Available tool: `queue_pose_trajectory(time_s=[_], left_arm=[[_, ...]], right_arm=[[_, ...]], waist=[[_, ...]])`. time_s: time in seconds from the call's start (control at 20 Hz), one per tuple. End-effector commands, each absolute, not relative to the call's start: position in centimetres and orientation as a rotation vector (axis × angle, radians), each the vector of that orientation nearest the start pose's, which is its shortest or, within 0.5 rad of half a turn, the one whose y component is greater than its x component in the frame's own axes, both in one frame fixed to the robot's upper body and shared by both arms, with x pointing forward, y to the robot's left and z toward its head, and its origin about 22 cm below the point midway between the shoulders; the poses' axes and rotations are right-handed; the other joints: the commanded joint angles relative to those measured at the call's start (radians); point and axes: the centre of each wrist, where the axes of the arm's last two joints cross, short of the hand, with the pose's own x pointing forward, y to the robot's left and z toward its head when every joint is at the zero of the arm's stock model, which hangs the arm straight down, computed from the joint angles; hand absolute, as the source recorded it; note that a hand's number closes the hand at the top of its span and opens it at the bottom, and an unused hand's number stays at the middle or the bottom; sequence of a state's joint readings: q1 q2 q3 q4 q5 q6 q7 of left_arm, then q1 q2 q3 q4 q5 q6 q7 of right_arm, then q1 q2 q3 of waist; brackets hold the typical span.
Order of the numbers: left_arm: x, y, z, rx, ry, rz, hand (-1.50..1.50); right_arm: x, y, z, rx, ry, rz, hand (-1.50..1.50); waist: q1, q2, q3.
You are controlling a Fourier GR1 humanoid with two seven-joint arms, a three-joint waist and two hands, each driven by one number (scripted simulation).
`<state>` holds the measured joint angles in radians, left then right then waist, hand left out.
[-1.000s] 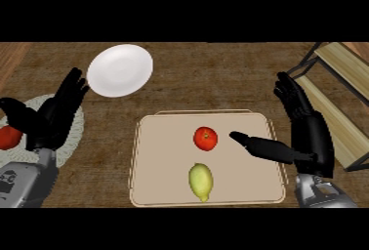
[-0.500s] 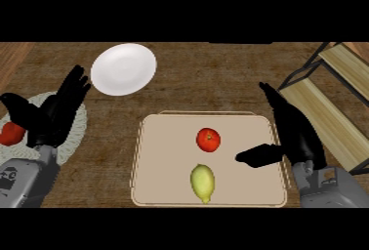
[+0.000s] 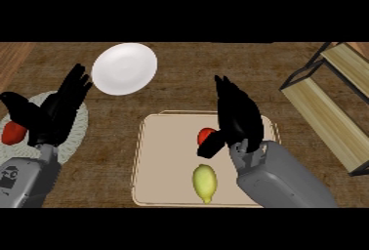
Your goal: Pick the tomato from the tray and place it in the tiered shelf
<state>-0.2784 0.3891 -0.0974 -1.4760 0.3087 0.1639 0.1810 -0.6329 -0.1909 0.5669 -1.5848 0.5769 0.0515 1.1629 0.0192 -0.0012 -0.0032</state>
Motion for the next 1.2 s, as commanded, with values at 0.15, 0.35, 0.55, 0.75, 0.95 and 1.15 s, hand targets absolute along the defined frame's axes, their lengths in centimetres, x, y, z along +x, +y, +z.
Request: queue_pose_trajectory(time_s=[0.15, 0.35, 0.55, 0.75, 0.95, 1.15], left_arm=[[30.7, 26.5, 6.4, 0.077, -1.528, -0.053, 0.00], [30.3, 27.7, 6.5, 0.083, -1.525, -0.072, 0.00], [29.9, 27.2, 7.4, 0.098, -1.543, -0.062, 0.00], [29.5, 28.2, 6.2, 0.068, -1.523, -0.038, 0.00], [29.3, 28.0, 6.6, 0.077, -1.532, -0.070, 0.00], [29.6, 27.8, 6.3, 0.094, -1.522, -0.053, 0.00]], right_arm=[[30.4, -3.1, 12.7, -0.925, -0.791, 0.896, -1.50], [30.4, -3.1, 10.0, -0.946, -0.724, 0.942, -1.50], [31.2, -2.5, 10.5, -0.936, -0.663, 0.951, -1.50], [30.7, -1.8, 11.5, -0.949, -0.679, 0.945, -1.50], [30.1, -2.7, 8.3, -0.933, -0.640, 0.960, -1.50], [28.9, -3.3, 6.4, -0.918, -0.651, 0.939, -1.50]], waist=[[-0.011, 0.002, 0.001], [-0.011, 0.001, 0.002], [-0.006, -0.004, 0.003], [-0.009, -0.004, 0.002], [-0.011, -0.002, 0.003], [-0.020, -0.001, 0.003]])
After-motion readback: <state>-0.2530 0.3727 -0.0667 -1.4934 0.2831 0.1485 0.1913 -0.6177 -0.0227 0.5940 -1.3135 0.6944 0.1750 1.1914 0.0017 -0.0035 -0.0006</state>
